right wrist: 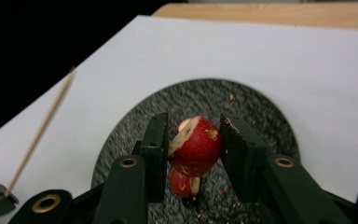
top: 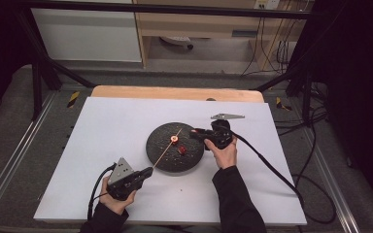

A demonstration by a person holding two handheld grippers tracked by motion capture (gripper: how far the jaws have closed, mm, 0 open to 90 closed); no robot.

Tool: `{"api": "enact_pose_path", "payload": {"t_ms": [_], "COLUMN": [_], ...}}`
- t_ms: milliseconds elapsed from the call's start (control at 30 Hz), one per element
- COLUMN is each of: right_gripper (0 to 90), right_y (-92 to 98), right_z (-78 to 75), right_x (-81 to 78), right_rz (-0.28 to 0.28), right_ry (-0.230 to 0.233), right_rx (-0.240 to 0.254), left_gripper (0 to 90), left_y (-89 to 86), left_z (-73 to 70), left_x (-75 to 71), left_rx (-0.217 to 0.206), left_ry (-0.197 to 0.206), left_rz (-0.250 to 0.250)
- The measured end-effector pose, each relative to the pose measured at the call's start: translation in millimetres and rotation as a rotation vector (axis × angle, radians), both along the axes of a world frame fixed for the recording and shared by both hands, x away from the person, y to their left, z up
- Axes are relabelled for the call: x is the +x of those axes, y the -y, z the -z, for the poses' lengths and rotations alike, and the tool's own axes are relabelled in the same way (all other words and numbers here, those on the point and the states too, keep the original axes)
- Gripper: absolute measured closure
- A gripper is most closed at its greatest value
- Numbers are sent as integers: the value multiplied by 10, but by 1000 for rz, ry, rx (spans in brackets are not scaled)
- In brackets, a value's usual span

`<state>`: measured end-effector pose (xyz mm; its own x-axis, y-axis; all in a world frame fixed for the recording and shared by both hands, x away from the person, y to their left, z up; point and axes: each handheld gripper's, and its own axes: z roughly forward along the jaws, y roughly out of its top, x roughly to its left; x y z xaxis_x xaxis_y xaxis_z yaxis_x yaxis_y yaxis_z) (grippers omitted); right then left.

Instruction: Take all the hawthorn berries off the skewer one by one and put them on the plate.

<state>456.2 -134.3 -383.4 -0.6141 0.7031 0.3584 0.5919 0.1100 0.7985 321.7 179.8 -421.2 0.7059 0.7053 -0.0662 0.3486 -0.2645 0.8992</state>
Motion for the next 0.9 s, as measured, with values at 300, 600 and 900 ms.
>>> {"api": "enact_pose_path", "payload": {"t_ms": [300,600,900], "right_gripper": [642,638,570], "right_y": [-104,-156,-164], "right_z": [407,601,614], "right_x": [-34,-55,-68], "right_rz": [-18,-14,-11], "right_ry": [-55,-80,-67], "right_rx": [-47,-88,-104], "left_gripper": [881,881,881], "left_y": [0,1,-3], "left_z": [5,8,10], "left_x": [6,9,15], "left_rx": [0,2,5], "left_ry": [-3,-6,-9], "left_rz": [-3,-2,-3]}}
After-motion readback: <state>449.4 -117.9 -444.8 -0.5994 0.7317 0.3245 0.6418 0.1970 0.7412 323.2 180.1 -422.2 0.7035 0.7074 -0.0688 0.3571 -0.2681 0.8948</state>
